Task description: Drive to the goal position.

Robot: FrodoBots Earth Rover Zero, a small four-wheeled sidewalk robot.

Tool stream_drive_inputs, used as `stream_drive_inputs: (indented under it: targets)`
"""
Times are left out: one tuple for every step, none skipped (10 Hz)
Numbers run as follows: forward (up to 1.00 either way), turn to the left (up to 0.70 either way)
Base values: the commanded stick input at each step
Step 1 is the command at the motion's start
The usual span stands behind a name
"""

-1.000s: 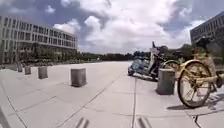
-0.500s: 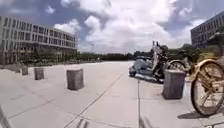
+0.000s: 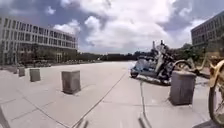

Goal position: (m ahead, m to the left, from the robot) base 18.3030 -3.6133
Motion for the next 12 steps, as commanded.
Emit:
stream_drive_inputs:
  targets:
    - [0.5, 0.0]
    - [0.5, 0.0]
    - [0.5, 0.0]
    - [0.5, 0.0]
    - [0.5, 0.0]
    - [0.5, 0.0]
    - [0.5, 0.0]
    - [0.5, 0.0]
    - [0.5, 0.0]
    - [0.5, 0.0]
    - [0.5, 0.0]
    - [0.5, 0.0]
